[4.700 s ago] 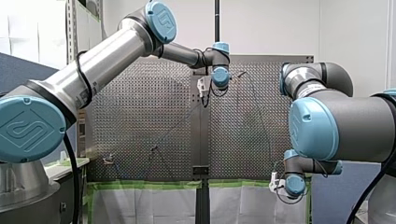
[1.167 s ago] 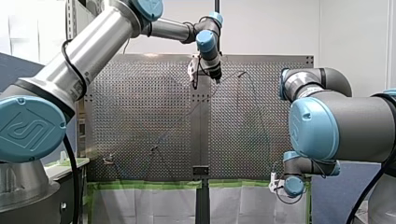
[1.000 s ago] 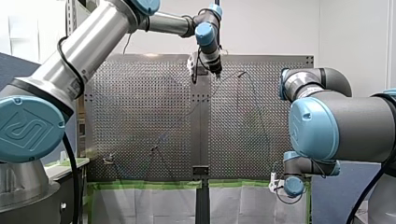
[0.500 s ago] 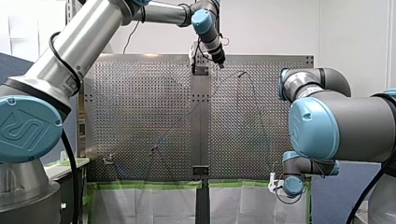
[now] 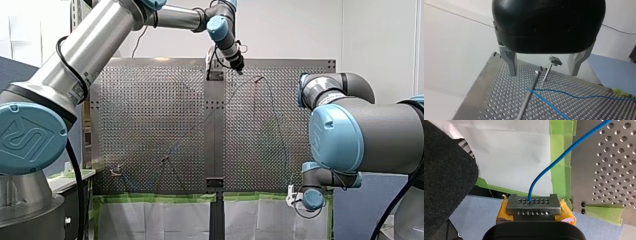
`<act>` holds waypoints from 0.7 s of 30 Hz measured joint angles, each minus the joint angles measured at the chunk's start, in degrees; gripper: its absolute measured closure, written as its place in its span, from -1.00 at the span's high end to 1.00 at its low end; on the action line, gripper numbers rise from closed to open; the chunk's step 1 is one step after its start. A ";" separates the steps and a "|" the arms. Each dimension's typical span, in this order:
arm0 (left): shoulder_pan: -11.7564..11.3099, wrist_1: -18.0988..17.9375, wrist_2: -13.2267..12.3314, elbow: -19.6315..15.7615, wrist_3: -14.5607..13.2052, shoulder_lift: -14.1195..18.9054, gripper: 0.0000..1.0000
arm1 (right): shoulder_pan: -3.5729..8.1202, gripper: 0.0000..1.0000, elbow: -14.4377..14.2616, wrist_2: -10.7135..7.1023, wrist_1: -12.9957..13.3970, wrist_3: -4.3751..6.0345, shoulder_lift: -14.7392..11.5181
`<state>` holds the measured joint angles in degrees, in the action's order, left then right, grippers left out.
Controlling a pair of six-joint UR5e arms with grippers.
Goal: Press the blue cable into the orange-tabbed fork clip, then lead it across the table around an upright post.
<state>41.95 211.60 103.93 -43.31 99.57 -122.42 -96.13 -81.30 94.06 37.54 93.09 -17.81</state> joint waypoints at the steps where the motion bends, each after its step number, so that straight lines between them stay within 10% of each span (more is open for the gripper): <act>1: 0.05 -0.40 -0.26 0.10 -0.50 -0.02 1.00 | -0.01 -1.00 0.02 0.00 0.00 0.00 0.00; 21: 0.90 -5.78 -3.21 0.56 -9.12 -3.12 1.00 | -0.15 -1.00 0.14 -0.01 -0.09 0.05 -0.01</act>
<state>42.84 205.81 100.72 -42.74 90.45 -125.53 -96.27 -81.16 94.05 37.45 93.15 -17.81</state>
